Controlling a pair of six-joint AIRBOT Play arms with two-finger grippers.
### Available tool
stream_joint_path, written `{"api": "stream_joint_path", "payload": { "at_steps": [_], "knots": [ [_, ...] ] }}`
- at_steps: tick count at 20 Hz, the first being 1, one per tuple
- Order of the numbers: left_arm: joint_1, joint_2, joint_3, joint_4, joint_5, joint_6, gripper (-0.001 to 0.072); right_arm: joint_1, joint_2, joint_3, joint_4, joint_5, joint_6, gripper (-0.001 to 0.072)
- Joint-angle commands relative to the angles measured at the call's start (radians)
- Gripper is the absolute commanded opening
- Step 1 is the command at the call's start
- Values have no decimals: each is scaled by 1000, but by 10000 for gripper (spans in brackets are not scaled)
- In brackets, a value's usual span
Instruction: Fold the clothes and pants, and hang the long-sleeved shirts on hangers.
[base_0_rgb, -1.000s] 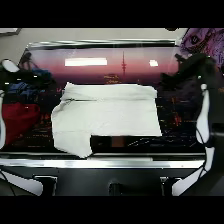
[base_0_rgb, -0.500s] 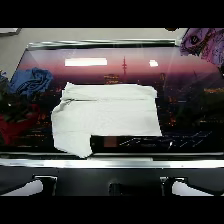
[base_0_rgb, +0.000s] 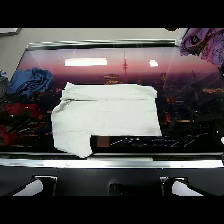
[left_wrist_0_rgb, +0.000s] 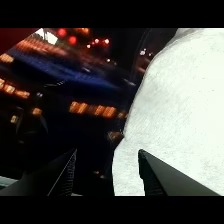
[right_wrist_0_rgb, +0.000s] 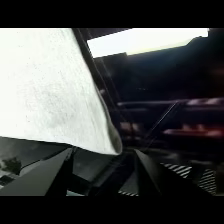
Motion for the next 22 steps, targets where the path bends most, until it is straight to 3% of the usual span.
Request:
{"api": "stream_joint_path", "payload": {
  "at_steps": [1, 5, 8, 9, 12, 13, 18, 22],
  "knots": [
    [2, 3, -6, 0, 2, 0, 446, -1, -22, -45, 34, 46, -39, 446],
    [2, 3, -6, -5, -35, -54, 447, -1, -110, -57, 104, 31, -82, 440],
    [6, -8, -6, -95, -24, 21, 448, 43, -127, -57, 128, 66, -94, 366],
    [9, -15, -6, -129, -18, 51, 448, 72, -128, -57, 123, 82, -92, 324],
    [9, -29, -24, -154, -4, 138, 449, 125, -127, -57, 103, 128, -75, 64],
    [9, -28, -42, -154, 6, 165, 448, 122, -126, -56, 101, 127, -74, 34],
    [9, -28, -196, -293, 88, 318, 448, 122, -58, -55, 79, 97, -55, 34],
    [9, -28, -270, -306, 134, 352, 448, 122, -2, -55, 79, 85, -26, 34]
  ]
}}
